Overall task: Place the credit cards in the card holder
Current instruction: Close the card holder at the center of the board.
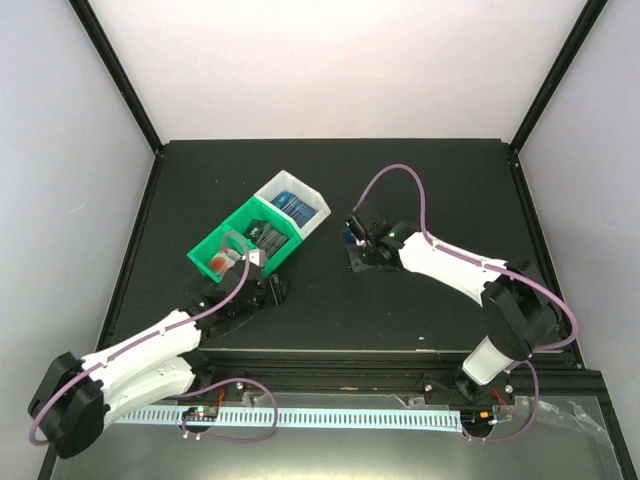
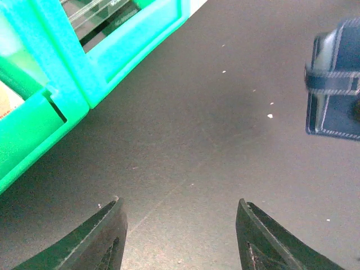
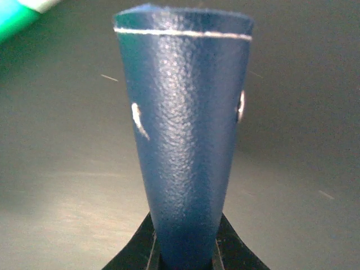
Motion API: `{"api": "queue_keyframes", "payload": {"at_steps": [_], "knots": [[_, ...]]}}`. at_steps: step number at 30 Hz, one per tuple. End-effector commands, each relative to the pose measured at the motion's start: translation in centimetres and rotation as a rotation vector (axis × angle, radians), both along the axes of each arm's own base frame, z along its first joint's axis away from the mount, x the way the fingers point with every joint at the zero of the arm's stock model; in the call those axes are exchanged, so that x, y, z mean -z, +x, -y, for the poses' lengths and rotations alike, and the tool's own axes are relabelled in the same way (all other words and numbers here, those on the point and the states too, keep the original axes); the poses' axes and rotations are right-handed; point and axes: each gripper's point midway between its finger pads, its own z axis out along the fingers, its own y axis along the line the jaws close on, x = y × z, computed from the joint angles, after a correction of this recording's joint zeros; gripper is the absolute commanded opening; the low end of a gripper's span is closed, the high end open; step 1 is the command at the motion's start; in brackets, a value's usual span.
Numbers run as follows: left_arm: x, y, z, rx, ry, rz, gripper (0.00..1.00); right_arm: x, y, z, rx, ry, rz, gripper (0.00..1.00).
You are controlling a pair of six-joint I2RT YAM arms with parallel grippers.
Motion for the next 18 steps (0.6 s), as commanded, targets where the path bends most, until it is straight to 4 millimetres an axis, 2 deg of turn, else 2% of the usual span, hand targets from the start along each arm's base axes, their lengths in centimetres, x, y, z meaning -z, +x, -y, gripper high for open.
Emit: {"api": "queue_keyframes", "payload": {"at_steps": [1, 3, 5, 8, 11, 15, 18], "knots": [[-1.7, -0.3, -0.6, 0.002, -0.002, 0.051, 0.56, 0.4, -0.5, 11.3, 0.16, -0.559, 0.067, 0.01], [-2.7, -0.2, -0.5, 0.003, -0.017, 0.075, 0.57, 0.1, -0.4, 13.5, 0.208, -0.684, 0.095, 0.01], [-3.6, 0.1, -0.7, -0.005, -0.019, 0.092, 0.59, -0.1, -0.2, 14.8, 0.239, -0.776, 0.112, 0.01], [-5.2, 0.6, -0.6, -0.002, -0.016, 0.121, 0.61, 0.0, -0.1, 14.8, 0.246, -0.85, 0.123, 0.01], [-6.7, 1.4, -0.6, 0.0, -0.01, 0.138, 0.61, 0.3, 0.0, 13.0, 0.21, -0.884, 0.14, 0.01], [-7.7, 2.3, -0.5, 0.007, -0.023, 0.145, 0.61, 2.1, -0.4, 10.3, 0.14, -0.926, 0.116, 0.04], [-8.1, 2.9, -0.7, 0.005, -0.028, 0.145, 0.62, 3.8, -1.3, 7.8, 0.069, -0.867, 0.072, 0.09]]}}
